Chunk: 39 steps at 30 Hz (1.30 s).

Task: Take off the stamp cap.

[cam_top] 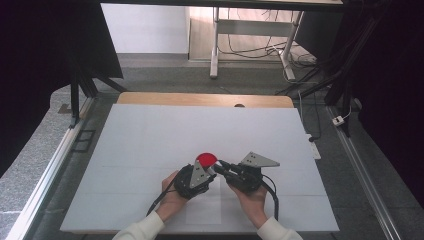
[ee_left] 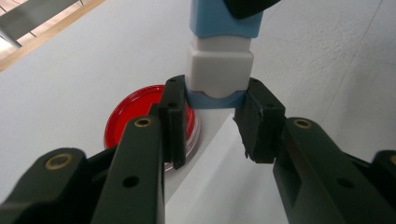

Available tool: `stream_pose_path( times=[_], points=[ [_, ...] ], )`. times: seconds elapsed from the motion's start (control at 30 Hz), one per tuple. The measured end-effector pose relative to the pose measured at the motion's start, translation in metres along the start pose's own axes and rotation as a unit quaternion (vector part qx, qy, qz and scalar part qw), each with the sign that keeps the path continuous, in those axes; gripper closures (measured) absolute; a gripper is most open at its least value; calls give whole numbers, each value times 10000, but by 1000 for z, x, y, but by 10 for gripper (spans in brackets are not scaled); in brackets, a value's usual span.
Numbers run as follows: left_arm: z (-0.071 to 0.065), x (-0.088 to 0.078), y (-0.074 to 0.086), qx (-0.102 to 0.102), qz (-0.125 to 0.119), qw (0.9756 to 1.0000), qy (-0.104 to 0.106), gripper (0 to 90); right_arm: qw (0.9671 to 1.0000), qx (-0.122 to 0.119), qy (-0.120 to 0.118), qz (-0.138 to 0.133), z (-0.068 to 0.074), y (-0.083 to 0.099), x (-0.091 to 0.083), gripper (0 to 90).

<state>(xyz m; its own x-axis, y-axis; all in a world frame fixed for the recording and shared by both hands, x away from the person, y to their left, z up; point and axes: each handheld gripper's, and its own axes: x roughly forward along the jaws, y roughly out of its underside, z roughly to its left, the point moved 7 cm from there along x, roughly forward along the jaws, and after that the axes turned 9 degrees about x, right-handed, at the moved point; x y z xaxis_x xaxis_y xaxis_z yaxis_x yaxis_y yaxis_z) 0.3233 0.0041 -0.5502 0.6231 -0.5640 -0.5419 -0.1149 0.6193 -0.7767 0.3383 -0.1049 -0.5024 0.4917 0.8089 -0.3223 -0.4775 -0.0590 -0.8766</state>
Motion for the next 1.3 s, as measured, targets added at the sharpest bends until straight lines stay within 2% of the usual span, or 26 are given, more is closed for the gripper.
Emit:
stream_pose_path(
  times=[0.17,0.37,0.53,1.0,1.07,1.13,1.2,1.27,1.3],
  points=[
    [0,0,1,102,30,9999,-11,640,10000,-8,-12,17,0,1,0,754],
    [0,2,3,96,73,9999,61,636,10000,-19,10,44,-1,3,2,754],
    [-1,2,3,153,98,9998,38,647,10000,-19,23,46,-1,3,2,754],
    [-2,0,3,-30,46,9999,96,654,9999,-55,101,-30,2,4,-1,755],
    [-2,0,3,36,59,10000,65,654,9999,-45,90,-18,2,4,-1,755],
    [-2,1,4,241,108,9996,-16,656,10000,-48,81,26,1,4,-1,755],
    [-2,1,4,288,116,9995,-28,656,10000,-26,63,71,0,4,0,755],
    [-3,1,4,449,154,9988,-76,656,9999,-11,52,89,0,4,0,755],
    [-3,2,6,534,303,9981,-94,657,10000,-8,46,77,0,3,0,756]
  ],
)
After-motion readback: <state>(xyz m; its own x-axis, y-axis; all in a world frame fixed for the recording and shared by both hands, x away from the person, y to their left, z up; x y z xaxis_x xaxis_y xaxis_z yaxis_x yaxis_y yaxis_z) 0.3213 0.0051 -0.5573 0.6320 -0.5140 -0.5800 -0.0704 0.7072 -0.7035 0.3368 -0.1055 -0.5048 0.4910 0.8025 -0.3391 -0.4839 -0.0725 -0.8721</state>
